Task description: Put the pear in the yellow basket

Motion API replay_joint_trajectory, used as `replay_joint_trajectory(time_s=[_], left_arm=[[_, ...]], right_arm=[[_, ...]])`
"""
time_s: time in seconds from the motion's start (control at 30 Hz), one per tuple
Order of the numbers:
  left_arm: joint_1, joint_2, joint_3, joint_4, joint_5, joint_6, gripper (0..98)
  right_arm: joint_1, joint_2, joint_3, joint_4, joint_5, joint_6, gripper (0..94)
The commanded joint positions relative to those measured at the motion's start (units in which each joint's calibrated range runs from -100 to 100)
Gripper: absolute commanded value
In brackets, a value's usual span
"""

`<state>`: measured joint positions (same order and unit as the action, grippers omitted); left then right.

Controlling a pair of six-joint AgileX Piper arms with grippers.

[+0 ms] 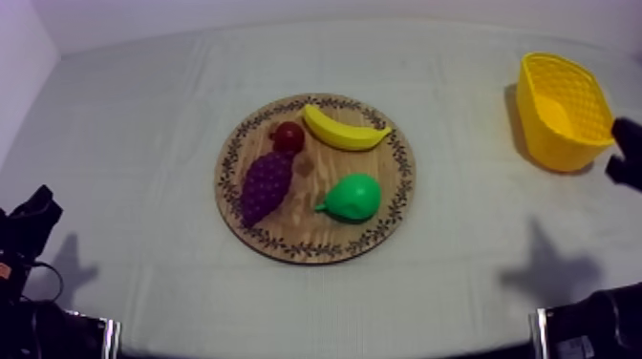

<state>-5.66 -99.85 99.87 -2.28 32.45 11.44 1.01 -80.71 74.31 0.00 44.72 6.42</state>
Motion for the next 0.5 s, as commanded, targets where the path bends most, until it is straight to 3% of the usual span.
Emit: replay_joint_trajectory(time_s=[0.0, 0.23, 0.47], left_arm=[[-0.02, 0.02, 0.02, 0.00, 0.05, 0.01, 0.1], [-0.02, 0.02, 0.02, 0.00, 0.05, 0.00, 0.1], [-0.02, 0.02, 0.02, 0.00, 0.05, 0.01, 0.1]], right_arm=[[-2.58, 9.31, -12.34, 0.51, 1.37, -0.98, 0.2], [-9.63, 26.25, -26.68, 0.10, 8.77, -1.27, 0.3], [-15.10, 39.65, -35.97, -6.38, 13.69, 4.43, 1.9]])
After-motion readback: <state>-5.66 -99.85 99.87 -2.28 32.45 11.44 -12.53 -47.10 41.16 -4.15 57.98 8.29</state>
